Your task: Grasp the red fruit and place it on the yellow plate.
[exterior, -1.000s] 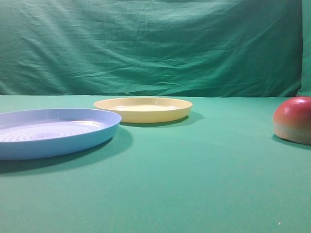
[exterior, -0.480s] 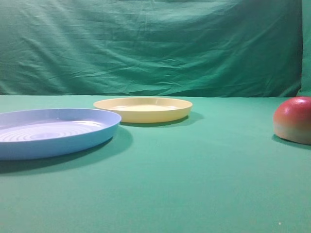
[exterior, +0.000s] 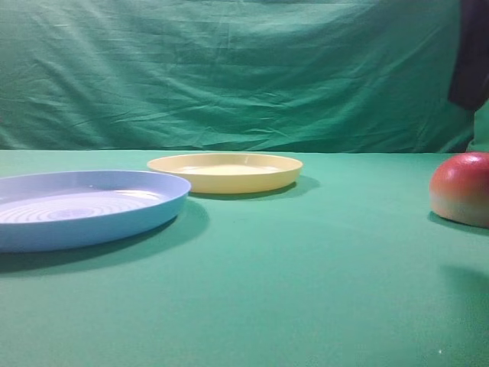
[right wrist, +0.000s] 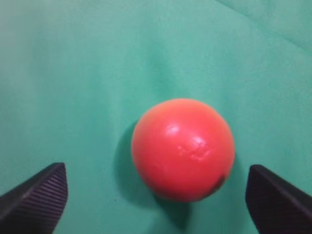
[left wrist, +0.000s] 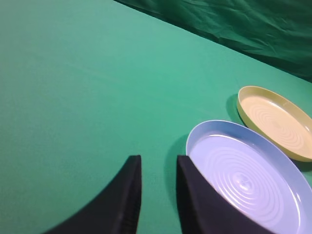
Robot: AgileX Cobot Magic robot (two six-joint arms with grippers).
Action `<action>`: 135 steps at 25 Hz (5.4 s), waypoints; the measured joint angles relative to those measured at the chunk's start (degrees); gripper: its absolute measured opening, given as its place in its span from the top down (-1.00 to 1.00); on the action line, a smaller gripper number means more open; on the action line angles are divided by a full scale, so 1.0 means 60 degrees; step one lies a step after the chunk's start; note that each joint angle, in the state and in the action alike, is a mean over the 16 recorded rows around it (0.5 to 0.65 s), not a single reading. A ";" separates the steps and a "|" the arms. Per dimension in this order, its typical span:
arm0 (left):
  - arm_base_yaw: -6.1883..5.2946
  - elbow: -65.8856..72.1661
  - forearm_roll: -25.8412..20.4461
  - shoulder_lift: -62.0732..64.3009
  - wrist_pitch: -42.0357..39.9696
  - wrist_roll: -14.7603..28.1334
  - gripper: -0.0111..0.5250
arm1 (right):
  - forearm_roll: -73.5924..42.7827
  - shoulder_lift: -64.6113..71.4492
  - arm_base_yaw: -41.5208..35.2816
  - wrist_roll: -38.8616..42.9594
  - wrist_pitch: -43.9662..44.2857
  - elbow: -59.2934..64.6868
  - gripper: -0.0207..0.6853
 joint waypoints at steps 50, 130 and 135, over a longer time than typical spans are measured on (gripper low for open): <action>0.0000 0.0000 0.0000 0.0000 0.0000 0.0000 0.37 | 0.0372 0.6040 0.2110 -0.0503 0.0535 -0.8713 -0.65; 0.0000 0.0000 0.0000 0.0000 0.0000 0.0000 0.37 | -0.0473 -1.3787 -0.2069 0.1319 -0.0628 0.6123 0.94; 0.0000 0.0000 0.0000 0.0000 0.0000 0.0000 0.37 | -0.0467 -1.4176 -0.2835 0.1320 -0.0862 0.6947 0.94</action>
